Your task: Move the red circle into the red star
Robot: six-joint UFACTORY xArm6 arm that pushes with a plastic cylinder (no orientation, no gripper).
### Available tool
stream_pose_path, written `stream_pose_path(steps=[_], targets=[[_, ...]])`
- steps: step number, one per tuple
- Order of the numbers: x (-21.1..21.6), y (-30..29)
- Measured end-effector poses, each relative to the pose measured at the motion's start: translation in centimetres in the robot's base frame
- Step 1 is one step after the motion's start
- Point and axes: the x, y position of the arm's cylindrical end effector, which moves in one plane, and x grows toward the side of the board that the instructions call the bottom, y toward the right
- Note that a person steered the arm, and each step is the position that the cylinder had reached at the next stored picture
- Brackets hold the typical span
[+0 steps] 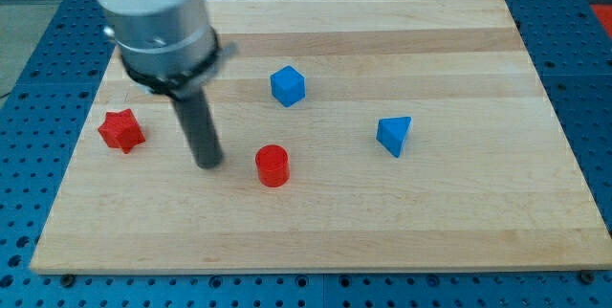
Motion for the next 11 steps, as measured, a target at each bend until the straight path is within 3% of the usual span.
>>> stream_pose_path(steps=[1, 2, 3, 4, 5, 6, 8, 10, 11], targets=[[3.8, 3.7], [5.5, 12.0], [3.7, 16.9], [0.5, 10.3], [4.4, 12.5], [6.0, 10.1], [-1.7, -3.6], [-1.7, 4.7], [-5.8, 2.4]])
